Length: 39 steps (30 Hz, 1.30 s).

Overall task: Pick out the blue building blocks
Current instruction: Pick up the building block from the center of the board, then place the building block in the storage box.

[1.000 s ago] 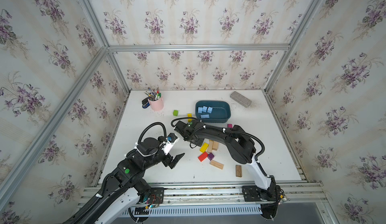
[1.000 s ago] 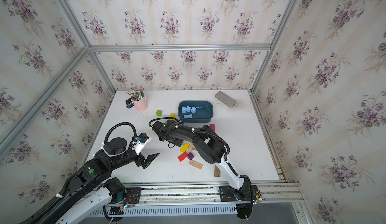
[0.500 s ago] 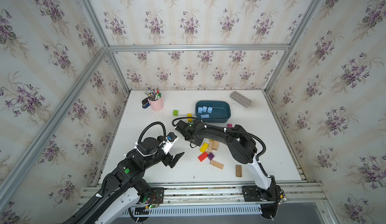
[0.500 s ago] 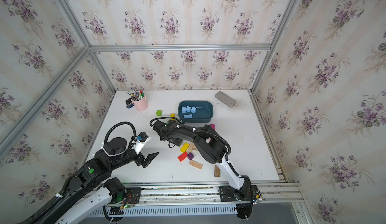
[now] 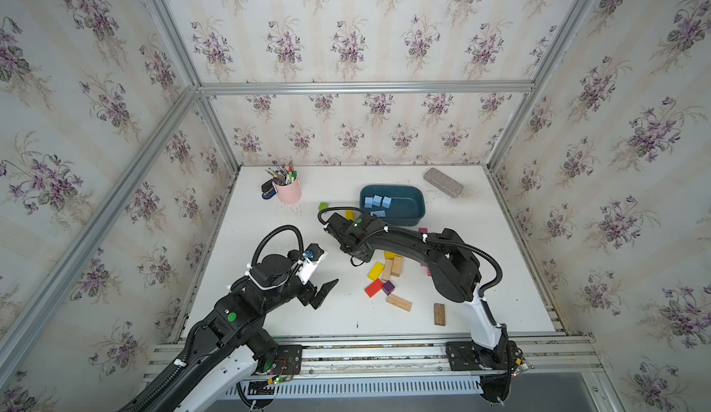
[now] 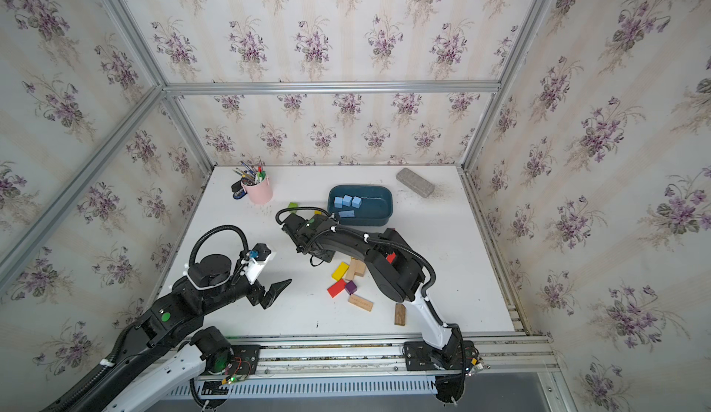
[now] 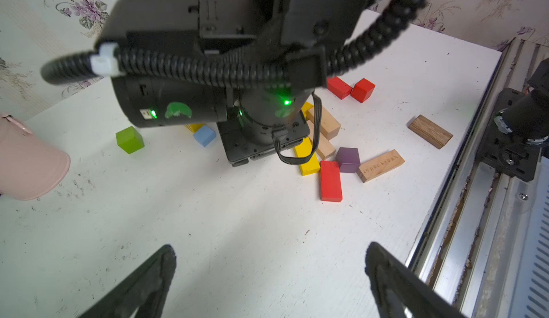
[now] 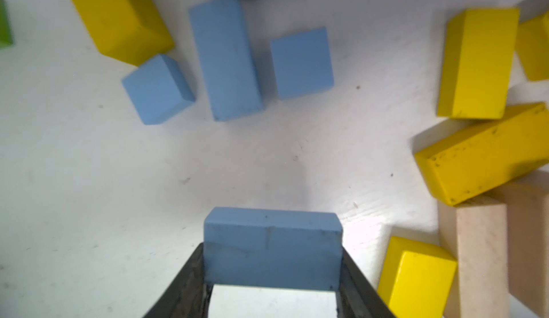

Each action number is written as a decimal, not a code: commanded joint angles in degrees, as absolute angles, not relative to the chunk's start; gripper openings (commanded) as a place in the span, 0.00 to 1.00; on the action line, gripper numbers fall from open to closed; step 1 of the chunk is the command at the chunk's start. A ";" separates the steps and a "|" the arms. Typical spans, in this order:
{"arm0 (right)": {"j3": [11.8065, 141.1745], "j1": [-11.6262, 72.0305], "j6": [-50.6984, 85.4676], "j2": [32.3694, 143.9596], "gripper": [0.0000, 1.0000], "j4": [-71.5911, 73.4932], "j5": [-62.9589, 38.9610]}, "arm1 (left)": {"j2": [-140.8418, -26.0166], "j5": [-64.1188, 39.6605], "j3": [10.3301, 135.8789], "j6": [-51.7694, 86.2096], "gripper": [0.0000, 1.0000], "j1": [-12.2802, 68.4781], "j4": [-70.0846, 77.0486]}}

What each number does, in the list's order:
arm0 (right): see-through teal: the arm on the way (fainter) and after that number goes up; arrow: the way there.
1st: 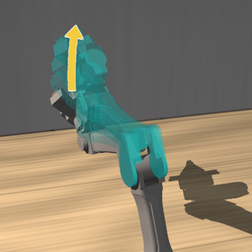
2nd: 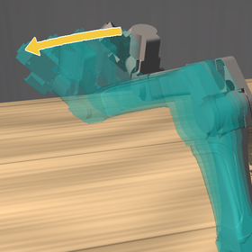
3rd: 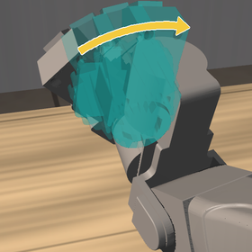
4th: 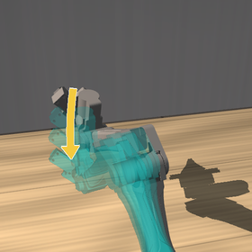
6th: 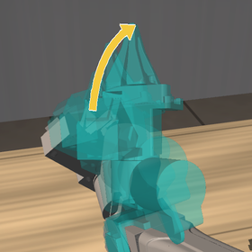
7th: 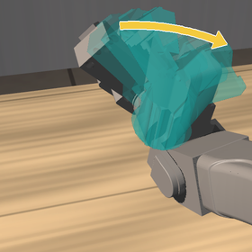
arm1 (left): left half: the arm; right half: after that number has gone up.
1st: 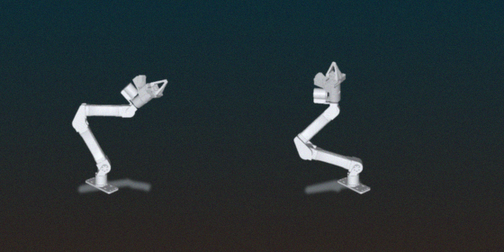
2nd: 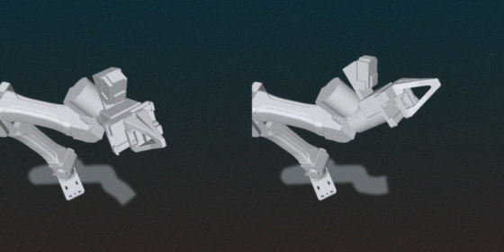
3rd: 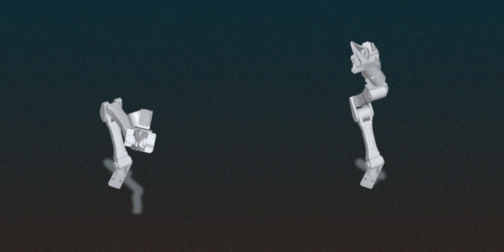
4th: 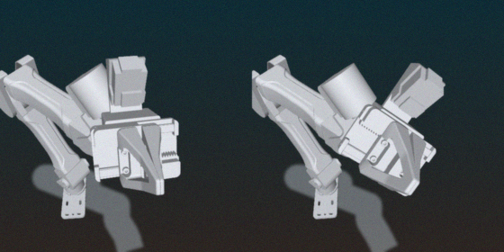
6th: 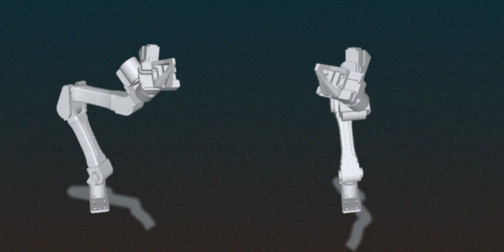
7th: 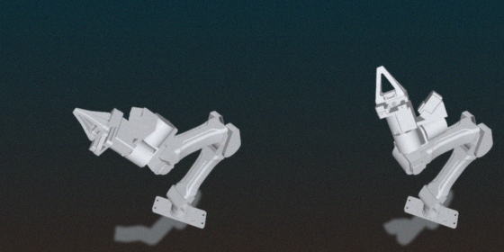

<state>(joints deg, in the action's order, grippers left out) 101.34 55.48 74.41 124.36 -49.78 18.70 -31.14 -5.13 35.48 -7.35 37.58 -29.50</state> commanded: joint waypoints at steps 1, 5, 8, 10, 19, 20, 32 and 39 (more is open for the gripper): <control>103.05 54.15 70.25 122.49 0.48 -50.84 22.19 | -30.89 -4.42 35.33 -7.76 0.99 37.62 -28.67; 106.09 50.84 65.18 121.42 0.48 -52.10 24.81 | -30.59 -4.48 35.34 -7.65 0.99 37.62 -28.74; 108.52 48.22 60.97 121.49 0.48 -52.68 26.25 | -30.50 -4.57 35.35 -7.45 0.99 37.62 -28.74; 109.84 46.51 58.02 121.98 0.48 -52.66 26.33 | -30.50 -4.36 35.38 -7.62 0.99 37.62 -28.71; 112.32 39.39 48.49 123.80 0.48 -50.82 26.31 | -30.52 -3.08 35.69 -7.11 0.99 37.57 -28.73; 112.32 38.76 47.52 123.92 0.48 -50.31 26.04 | -30.58 -2.82 35.60 -7.20 0.99 37.59 -28.67; 111.97 32.86 37.09 127.38 0.48 -46.27 24.83 | -31.20 -3.60 35.60 -6.48 0.99 37.62 -28.74; 112.22 28.20 30.19 129.66 0.48 -43.43 22.78 | -30.67 -3.25 35.60 -6.67 0.99 37.60 -28.72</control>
<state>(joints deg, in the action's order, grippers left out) 111.90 29.19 33.95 128.81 -45.08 23.09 -30.76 -3.16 35.55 -6.68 37.58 -29.47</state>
